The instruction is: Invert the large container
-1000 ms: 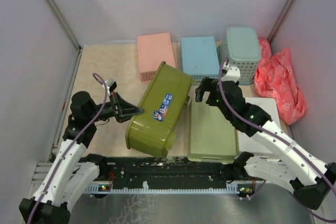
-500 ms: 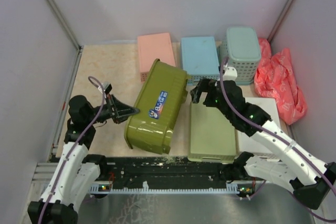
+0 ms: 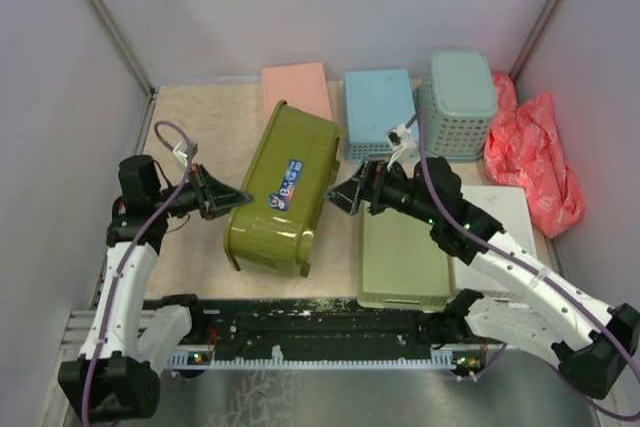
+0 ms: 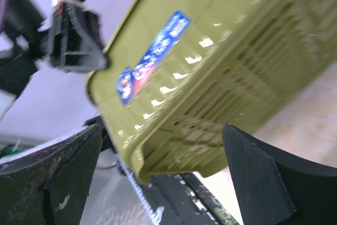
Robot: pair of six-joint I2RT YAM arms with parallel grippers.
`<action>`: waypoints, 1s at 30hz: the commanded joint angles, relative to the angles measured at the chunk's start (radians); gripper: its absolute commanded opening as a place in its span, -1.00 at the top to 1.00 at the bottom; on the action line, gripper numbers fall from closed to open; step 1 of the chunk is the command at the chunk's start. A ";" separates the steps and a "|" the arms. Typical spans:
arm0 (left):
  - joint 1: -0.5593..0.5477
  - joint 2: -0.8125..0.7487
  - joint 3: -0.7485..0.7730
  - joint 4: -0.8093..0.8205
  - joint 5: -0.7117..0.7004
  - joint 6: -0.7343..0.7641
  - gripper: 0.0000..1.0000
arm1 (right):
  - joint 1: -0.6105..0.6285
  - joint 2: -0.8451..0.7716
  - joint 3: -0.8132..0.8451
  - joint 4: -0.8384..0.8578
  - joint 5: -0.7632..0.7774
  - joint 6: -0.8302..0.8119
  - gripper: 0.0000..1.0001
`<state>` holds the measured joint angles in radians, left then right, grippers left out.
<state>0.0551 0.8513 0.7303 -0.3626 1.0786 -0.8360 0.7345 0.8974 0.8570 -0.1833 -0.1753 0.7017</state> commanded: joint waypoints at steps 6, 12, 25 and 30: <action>0.054 0.108 -0.104 -0.196 -0.179 0.305 1.00 | 0.139 0.102 -0.028 0.211 -0.313 -0.010 -0.93; 0.057 0.116 -0.156 -0.178 -0.191 0.320 1.00 | 0.243 0.207 0.014 0.224 -0.368 -0.035 -0.93; 0.057 0.095 -0.071 -0.294 -0.424 0.375 0.62 | 0.373 0.337 0.266 0.186 -0.507 -0.147 -0.92; 0.058 0.088 -0.039 -0.298 -0.484 0.390 0.02 | 0.379 0.407 0.336 0.212 -0.508 -0.154 -0.92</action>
<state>0.1081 0.8867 0.7719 -0.4427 0.9672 -0.6224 1.0824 1.2854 1.0634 -0.1562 -0.6121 0.5930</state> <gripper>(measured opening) 0.439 0.960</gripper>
